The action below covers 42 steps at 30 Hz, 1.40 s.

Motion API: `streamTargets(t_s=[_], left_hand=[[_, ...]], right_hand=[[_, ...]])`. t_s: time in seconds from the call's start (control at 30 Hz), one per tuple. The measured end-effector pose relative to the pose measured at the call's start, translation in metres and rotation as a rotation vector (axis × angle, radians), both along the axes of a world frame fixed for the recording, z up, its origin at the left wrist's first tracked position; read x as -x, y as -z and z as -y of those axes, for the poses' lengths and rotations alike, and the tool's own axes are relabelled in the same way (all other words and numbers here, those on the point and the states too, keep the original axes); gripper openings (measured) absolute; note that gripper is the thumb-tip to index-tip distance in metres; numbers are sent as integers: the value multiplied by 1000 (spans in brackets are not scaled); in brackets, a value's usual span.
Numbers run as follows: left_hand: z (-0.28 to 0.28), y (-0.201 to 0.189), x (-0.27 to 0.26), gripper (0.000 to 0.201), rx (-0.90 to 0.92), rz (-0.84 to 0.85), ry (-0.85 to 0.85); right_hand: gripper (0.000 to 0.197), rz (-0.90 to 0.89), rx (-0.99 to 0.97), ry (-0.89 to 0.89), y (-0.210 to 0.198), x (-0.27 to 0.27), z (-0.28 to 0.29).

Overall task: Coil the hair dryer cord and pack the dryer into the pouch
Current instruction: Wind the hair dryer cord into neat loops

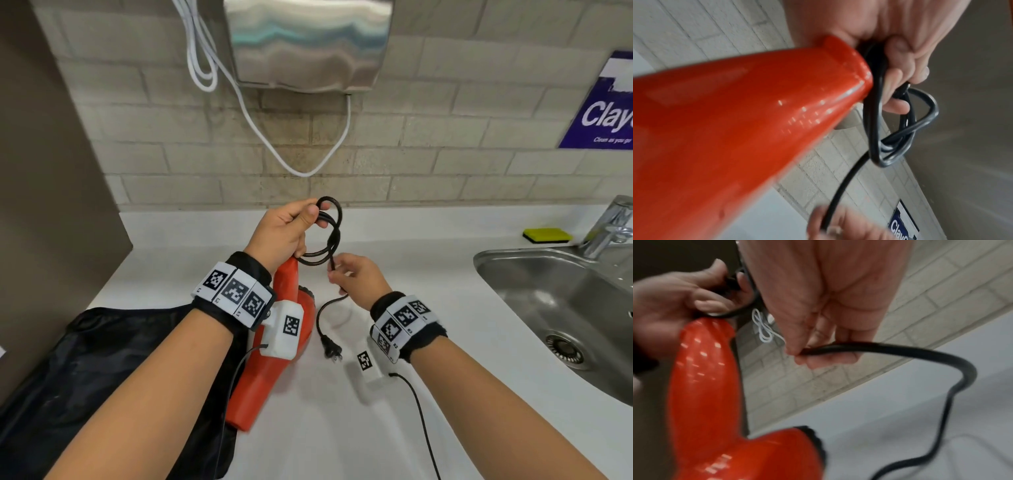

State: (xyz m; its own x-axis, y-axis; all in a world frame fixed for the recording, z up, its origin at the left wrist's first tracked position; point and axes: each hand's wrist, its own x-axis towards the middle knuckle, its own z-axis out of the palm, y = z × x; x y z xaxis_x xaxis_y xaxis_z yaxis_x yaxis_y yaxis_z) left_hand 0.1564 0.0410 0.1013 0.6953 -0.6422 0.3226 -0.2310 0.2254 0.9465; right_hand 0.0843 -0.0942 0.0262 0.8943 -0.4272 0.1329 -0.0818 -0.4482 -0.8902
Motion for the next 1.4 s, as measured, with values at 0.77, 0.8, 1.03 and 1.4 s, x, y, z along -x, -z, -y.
streamTargets(t_s=[0.77,0.8,1.03,1.4], left_hand=[[1,2,-5,22,-89,133,1],[1,1,-4,22,-101,136,17],[2,0,1,21,-112,126,60],[1,3,-9,24,-90,30,-153]], right_hand=[[30,425,-175,-126,-68,-4,-21],[33,394,-193,-144,-67,-5,-19],[26,168,-4,-200,-66,0,-10],[26,22,366,-78,-70,24,13]])
